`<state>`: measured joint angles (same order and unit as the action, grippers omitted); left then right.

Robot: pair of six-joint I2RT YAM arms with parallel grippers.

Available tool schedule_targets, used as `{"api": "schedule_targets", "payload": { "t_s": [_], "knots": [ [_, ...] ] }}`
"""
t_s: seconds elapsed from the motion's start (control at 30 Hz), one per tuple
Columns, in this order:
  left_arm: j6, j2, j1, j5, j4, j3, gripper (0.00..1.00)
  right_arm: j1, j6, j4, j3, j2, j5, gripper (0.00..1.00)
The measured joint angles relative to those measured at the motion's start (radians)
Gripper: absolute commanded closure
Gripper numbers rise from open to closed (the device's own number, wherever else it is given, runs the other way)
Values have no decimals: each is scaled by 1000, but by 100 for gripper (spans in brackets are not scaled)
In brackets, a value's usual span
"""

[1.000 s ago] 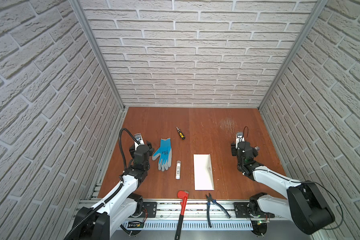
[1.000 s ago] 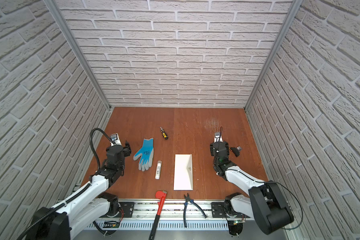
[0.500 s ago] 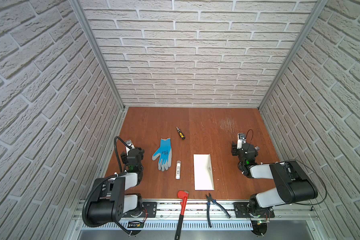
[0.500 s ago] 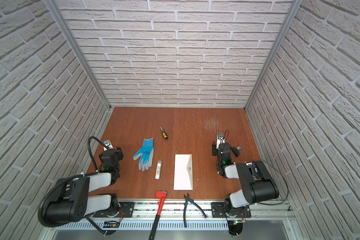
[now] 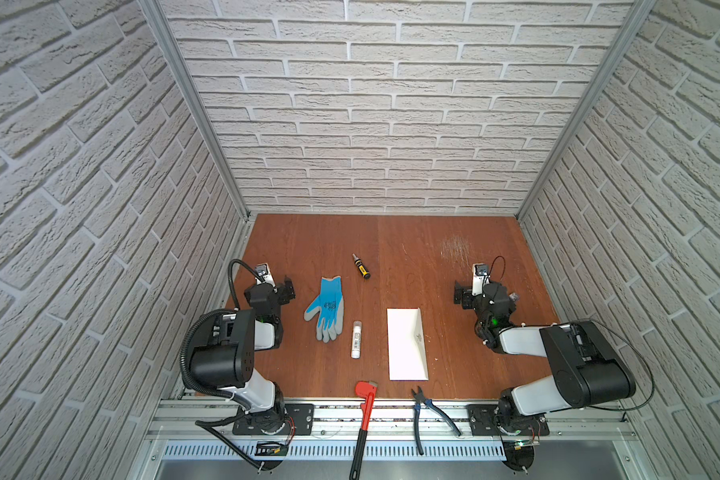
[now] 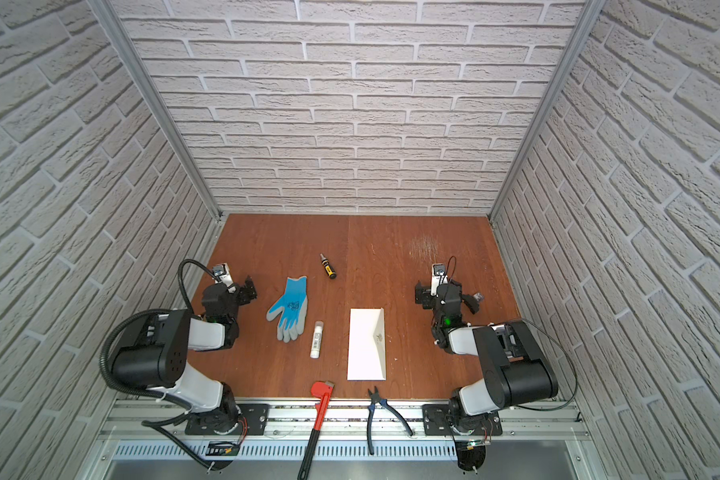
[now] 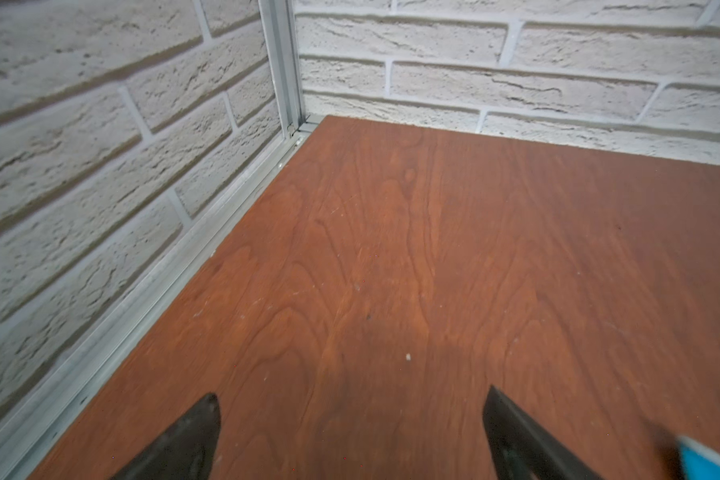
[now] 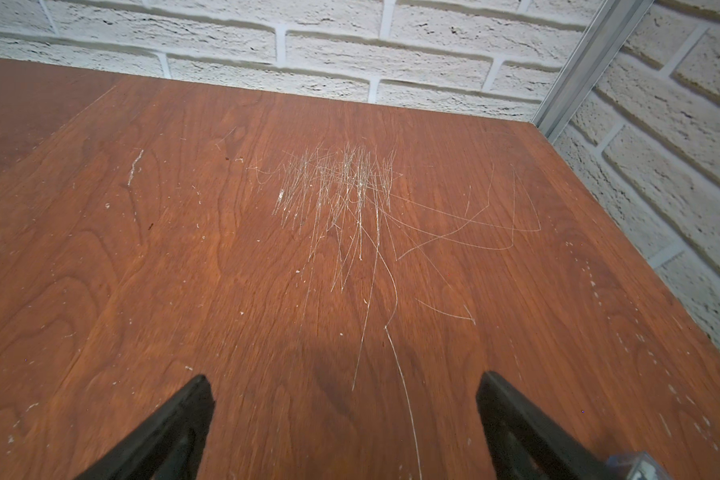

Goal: Place the letter into the envelope and seal it

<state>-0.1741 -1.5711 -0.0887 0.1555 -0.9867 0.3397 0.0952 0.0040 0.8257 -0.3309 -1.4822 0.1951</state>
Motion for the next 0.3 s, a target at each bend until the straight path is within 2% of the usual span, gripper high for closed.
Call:
{"api": "schedule_targets", "payload": {
  "t_s": [0.3],
  "knots": [
    [29,-1,37,21,53,14,2,-1,0,0,0,0,-9,0]
  ]
}}
